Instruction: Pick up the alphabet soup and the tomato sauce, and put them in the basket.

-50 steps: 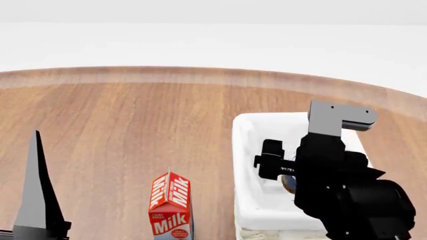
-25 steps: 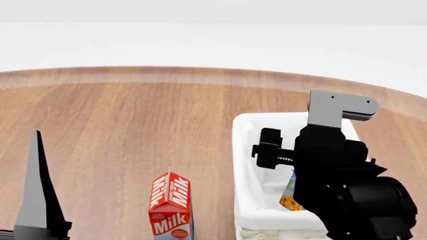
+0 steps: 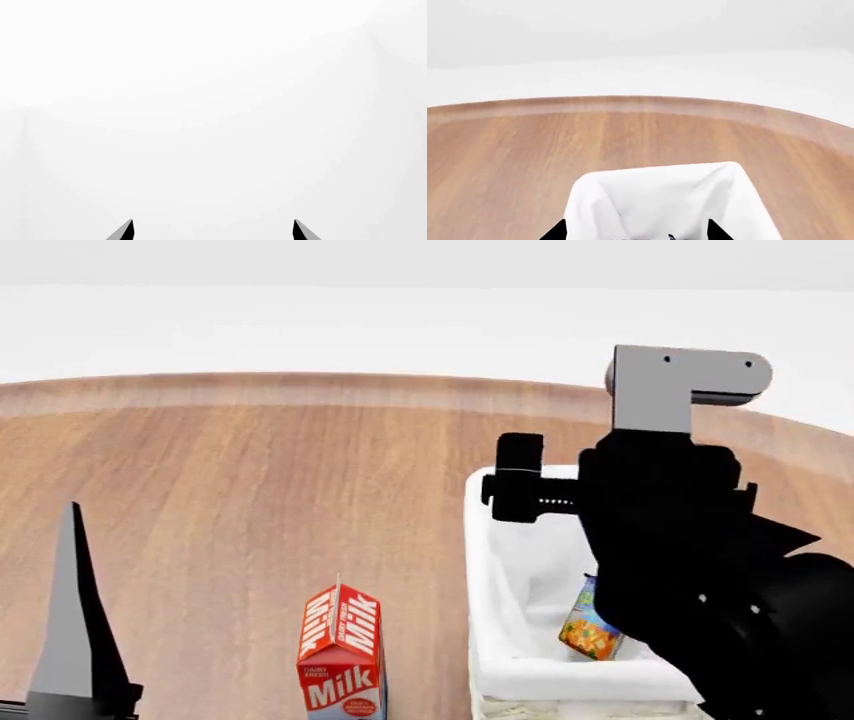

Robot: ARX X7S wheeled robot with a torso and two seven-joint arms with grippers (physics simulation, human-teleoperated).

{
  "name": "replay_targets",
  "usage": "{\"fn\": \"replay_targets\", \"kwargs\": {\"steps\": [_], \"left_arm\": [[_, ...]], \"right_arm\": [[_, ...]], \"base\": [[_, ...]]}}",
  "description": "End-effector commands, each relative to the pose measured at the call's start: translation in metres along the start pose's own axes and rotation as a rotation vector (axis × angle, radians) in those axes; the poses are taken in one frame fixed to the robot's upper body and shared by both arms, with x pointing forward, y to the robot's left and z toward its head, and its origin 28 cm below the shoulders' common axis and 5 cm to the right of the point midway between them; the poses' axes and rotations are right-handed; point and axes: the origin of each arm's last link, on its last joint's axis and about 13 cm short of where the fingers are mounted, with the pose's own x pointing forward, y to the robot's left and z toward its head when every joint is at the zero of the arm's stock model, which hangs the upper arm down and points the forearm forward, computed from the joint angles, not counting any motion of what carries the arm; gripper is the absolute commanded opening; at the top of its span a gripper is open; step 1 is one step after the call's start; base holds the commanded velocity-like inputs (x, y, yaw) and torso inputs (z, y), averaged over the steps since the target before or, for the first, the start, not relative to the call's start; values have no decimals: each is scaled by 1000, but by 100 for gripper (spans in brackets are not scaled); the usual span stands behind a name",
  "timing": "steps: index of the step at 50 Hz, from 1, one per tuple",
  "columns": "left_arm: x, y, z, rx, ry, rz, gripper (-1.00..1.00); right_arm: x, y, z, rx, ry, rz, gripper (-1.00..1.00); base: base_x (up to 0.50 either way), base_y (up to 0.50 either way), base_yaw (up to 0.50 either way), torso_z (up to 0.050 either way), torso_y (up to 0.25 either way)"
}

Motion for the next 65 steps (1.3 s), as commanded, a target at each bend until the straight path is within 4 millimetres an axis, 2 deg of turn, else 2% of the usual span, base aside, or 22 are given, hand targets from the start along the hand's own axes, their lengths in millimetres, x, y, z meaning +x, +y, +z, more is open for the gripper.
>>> {"fn": "replay_targets", "kwargs": {"steps": [1,12,22,26,41,44,45,52,54,57,60,63,65], "left_arm": [[0,0,0,2,-2,2,100],[0,0,2,2,-3,1,100],[1,2,3,5,-4,4,100],[0,1,2,4,-2,5,100],[0,0,3,4,-1,1,100],[-1,0,2,4,1,-1,100],[0,0,2,5,1,-2,100],[0,0,1,7,3,-2,100],[0,0,1,6,2,-1,100],[0,0,2,6,1,-1,100],[1,1,3,8,0,0,100],[1,1,3,9,0,0,100],[0,1,2,8,1,-2,100]], "right_arm": [[-35,2,2,-69,-18,98,100],[-73,6,-4,-153,-25,188,100],[-104,7,-31,-281,29,283,100],[-119,8,-32,-318,37,323,100],[-173,13,-60,-467,71,474,100],[-175,14,-64,-466,76,488,100],[-174,14,-73,-476,83,500,100],[-184,17,-79,-506,116,551,100],[-185,18,-89,-514,127,564,100],[-191,18,-87,-526,138,579,100],[-192,18,-99,-561,160,614,100],[-198,19,-95,-566,174,629,100],[-198,18,-107,-574,191,639,100]], "base": [[0,0,0,0,0],[0,0,0,0,0],[0,0,0,0,0],[0,0,0,0,0],[0,0,0,0,0],[0,0,0,0,0],[0,0,0,0,0],[0,0,0,0,0],[0,0,0,0,0],[0,0,0,0,0],[0,0,0,0,0],[0,0,0,0,0],[0,0,0,0,0]]}}
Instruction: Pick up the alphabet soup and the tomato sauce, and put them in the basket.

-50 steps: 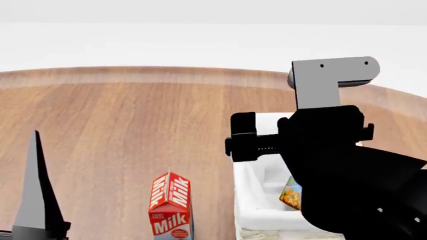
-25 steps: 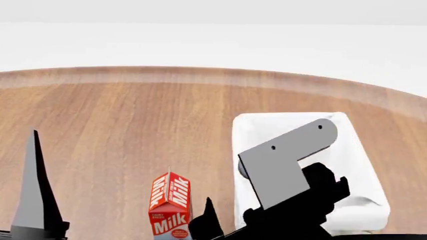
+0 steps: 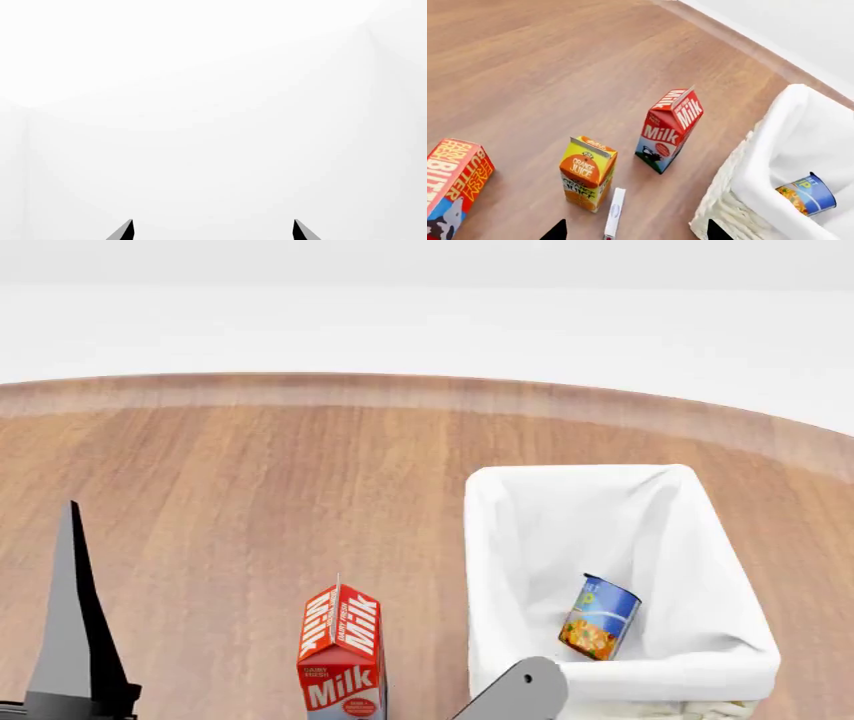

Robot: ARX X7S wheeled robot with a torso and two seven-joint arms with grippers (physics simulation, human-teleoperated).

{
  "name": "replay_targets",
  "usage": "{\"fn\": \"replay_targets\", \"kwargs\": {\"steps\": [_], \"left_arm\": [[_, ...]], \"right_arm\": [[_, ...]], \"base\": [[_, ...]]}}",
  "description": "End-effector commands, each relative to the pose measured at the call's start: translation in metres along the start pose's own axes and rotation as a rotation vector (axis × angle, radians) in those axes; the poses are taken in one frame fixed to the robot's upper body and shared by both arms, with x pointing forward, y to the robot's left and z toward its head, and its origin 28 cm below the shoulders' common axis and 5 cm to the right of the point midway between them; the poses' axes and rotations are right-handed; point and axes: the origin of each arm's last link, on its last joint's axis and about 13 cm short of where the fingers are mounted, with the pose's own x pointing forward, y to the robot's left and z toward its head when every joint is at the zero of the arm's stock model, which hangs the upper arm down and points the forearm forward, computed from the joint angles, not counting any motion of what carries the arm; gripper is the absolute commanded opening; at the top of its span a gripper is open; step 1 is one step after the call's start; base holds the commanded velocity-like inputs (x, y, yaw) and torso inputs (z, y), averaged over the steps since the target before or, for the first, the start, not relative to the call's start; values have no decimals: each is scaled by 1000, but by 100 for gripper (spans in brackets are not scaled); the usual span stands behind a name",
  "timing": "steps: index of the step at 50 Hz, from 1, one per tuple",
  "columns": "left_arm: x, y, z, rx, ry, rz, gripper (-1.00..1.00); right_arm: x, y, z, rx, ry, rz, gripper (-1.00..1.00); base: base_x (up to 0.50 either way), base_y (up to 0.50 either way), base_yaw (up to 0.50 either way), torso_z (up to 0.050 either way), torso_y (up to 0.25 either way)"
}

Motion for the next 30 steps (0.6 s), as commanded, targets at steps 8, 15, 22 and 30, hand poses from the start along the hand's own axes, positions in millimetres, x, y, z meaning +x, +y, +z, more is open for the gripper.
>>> {"fn": "replay_targets", "kwargs": {"steps": [8,15,22,30], "left_arm": [[1,1,1,2,-1,0,100],[1,0,0,1,0,2,100],[0,1,1,0,-2,2,100],[1,1,1,4,-1,4,100]], "right_arm": [[-10,26,-29,-28,98,128,100],[-19,37,-44,-38,166,151,100],[-27,46,-53,-31,222,169,100],[-32,49,-63,14,283,116,100]], "base": [[0,0,0,0,0],[0,0,0,0,0],[0,0,0,0,0],[0,0,0,0,0]]}}
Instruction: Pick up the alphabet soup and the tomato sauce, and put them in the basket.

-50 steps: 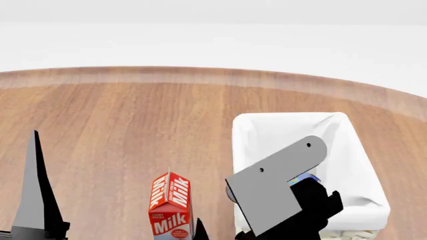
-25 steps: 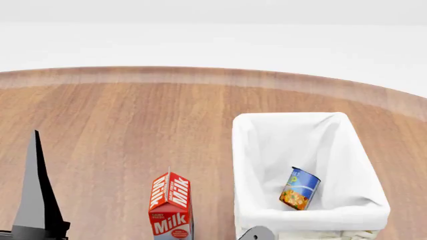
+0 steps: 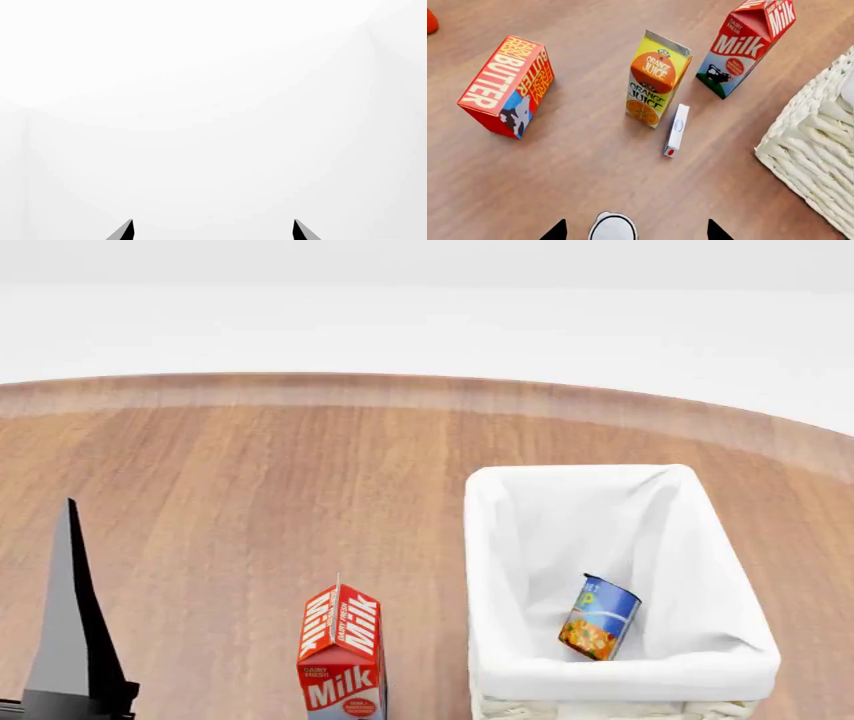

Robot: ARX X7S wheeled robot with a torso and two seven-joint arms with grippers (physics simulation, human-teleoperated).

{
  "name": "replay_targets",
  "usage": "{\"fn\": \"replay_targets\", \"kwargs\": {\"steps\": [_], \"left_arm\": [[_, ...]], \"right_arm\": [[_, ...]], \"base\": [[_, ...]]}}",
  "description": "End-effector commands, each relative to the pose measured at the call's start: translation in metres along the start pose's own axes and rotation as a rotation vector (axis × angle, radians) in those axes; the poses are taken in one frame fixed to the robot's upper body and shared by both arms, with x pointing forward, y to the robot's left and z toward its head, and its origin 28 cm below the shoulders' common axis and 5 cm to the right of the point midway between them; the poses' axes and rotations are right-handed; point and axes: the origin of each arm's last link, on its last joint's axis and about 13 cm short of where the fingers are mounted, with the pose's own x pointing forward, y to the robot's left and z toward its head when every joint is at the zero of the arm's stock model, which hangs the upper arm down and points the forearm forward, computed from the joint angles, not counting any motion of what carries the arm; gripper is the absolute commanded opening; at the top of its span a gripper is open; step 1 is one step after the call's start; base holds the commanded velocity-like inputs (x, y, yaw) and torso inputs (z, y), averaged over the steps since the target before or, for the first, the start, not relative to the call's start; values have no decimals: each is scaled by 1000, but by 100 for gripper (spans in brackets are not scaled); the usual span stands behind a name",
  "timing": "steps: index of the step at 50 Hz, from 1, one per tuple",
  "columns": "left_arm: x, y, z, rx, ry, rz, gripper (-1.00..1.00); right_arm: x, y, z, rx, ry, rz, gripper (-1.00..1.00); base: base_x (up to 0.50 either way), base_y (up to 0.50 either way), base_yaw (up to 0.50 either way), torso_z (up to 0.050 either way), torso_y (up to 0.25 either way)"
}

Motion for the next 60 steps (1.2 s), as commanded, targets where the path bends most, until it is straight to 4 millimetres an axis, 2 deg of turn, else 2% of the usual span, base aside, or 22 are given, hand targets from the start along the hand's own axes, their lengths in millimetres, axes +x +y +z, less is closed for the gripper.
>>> {"fn": "replay_targets", "kwargs": {"steps": [1,6,13,28,46,60], "left_arm": [[0,0,0,1,0,2,100],[0,-2,0,-2,1,-3,100],[0,-1,0,0,3,-2,100],[0,-1,1,-2,0,-4,100],[-1,-1,0,-3,1,-2,100],[-1,-1,0,-4,0,1,100]], "right_arm": [[-7,11,-17,43,81,-21,100],[-9,19,-25,44,98,-19,100],[-9,19,-22,46,89,-20,100],[17,17,-30,62,89,-17,100],[33,24,-42,70,109,18,100],[51,21,-53,89,129,19,100]], "base": [[0,0,0,0,0],[0,0,0,0,0],[0,0,0,0,0],[0,0,0,0,0],[0,0,0,0,0],[0,0,0,0,0]]}}
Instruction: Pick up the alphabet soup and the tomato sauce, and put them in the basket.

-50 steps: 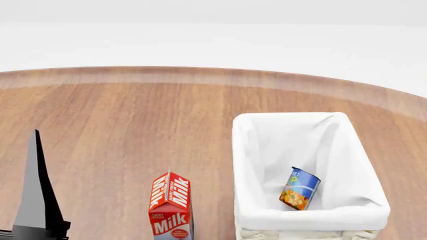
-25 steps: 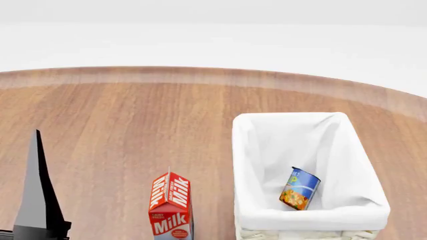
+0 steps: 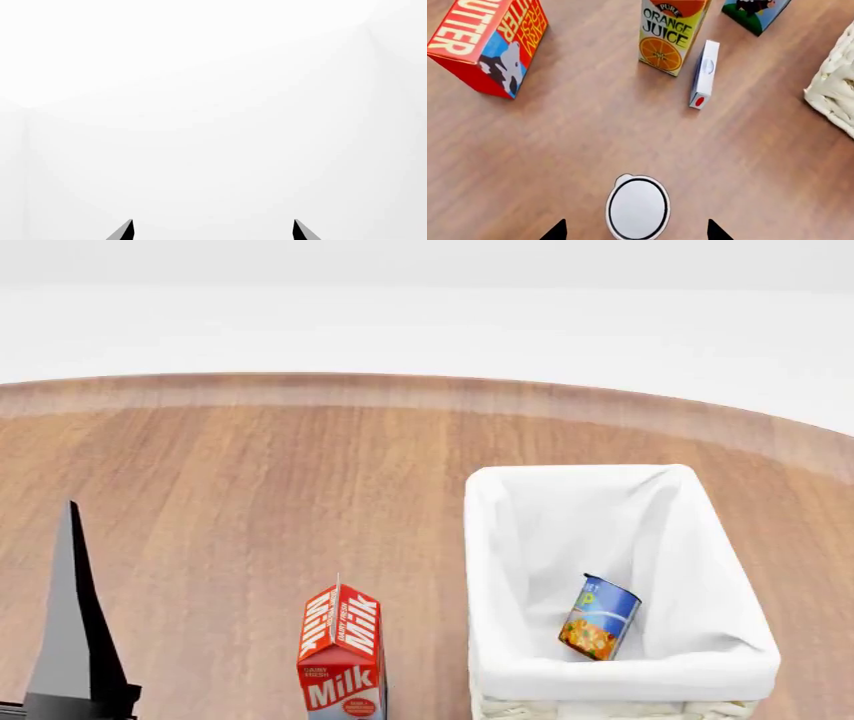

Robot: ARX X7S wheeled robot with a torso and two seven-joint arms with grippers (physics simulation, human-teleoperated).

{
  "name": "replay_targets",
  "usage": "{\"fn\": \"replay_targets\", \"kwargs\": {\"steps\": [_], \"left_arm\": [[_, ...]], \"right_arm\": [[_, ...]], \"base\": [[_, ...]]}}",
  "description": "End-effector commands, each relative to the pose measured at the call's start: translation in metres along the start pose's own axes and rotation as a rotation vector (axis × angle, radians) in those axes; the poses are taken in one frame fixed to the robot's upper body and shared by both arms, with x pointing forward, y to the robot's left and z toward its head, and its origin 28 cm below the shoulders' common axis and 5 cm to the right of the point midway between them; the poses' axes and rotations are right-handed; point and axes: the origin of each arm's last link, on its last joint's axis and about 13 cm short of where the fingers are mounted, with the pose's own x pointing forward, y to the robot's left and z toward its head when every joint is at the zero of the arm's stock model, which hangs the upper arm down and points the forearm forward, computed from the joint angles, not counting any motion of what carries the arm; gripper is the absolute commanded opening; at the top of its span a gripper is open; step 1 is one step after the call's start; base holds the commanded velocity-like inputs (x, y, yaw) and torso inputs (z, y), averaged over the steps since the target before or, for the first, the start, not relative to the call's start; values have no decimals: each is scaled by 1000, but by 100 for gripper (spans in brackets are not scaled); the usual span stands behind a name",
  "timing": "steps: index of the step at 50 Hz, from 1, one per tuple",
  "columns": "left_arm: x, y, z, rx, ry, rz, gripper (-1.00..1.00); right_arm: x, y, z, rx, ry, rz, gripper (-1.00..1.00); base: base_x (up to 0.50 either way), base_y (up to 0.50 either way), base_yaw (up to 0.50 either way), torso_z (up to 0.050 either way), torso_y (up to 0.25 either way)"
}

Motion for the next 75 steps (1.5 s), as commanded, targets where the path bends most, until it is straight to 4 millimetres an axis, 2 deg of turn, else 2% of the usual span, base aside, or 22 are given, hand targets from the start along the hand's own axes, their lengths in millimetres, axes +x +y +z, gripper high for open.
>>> {"fn": "replay_targets", "kwargs": {"steps": [1,32,75], "left_arm": [[0,0,-1,0,1,0,100],[0,1,1,2,-1,1,100],[-1,1,0,2,2,2,100]], "right_arm": [[16,-2,-9,4,20,-1,100],[41,-3,-20,1,31,0,100],[62,0,-31,-2,51,16,100]], "base": [[0,0,0,0,0],[0,0,0,0,0],[0,0,0,0,0]]}}
